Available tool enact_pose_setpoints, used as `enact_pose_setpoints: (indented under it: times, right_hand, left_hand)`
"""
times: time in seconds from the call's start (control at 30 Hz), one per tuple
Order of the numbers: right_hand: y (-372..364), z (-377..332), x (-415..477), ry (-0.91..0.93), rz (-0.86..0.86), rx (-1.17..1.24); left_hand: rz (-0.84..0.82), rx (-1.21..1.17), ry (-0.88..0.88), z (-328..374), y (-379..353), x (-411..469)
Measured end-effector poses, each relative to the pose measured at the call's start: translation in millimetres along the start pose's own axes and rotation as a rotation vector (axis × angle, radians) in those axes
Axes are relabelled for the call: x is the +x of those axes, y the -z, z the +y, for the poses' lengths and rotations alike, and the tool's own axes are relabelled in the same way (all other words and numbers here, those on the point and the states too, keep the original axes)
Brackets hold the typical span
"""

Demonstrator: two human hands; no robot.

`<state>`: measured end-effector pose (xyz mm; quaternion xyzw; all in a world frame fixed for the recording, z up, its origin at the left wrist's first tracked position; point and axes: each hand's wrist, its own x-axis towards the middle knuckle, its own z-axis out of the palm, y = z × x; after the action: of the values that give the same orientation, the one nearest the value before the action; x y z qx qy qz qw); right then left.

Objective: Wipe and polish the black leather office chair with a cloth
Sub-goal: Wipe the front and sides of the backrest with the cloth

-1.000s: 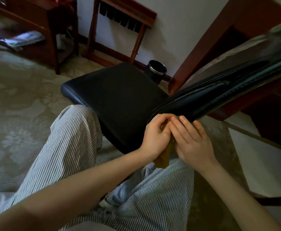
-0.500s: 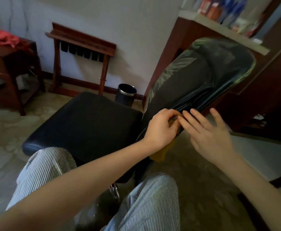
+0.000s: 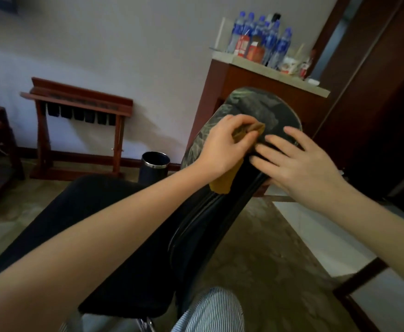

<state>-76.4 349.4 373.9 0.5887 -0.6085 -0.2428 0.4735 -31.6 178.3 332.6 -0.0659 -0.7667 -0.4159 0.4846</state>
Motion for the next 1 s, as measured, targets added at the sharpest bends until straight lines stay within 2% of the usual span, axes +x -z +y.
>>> enact_pose_setpoints:
  times: [0.13, 0.4, 0.57, 0.63, 0.77, 1.0]
  right_hand:
    - [-5.1, -2.2, -2.4, 0.021, 0.073, -0.013]
    - [-14.4, -6.2, -3.1, 0.004, 0.192, -0.029]
    - [-26.6, 11.6, -1.3, 0.099, 0.285, -0.065]
    - [-30.9, 12.5, -1.8, 0.094, 0.327, -0.067]
    - [-37.1, 8.1, -3.1, 0.077, 0.367, -0.059]
    - [-38.8, 12.7, -3.6, 0.099, 0.368, -0.081]
  left_hand:
    - [-0.029, -0.024, -0.028, -6.4, -19.9, 30.2]
    - [0.000, 0.040, 0.218, -38.4, -48.8, 93.2]
    - [0.017, 0.111, 0.329, -50.7, -63.8, 123.4]
    - [0.010, 0.120, 0.294, -54.2, -66.6, 121.2]
    - [0.004, 0.071, 0.115, -58.3, -62.3, 102.8]
    - [-0.081, -0.203, -0.059, -23.8, -33.6, 45.3]
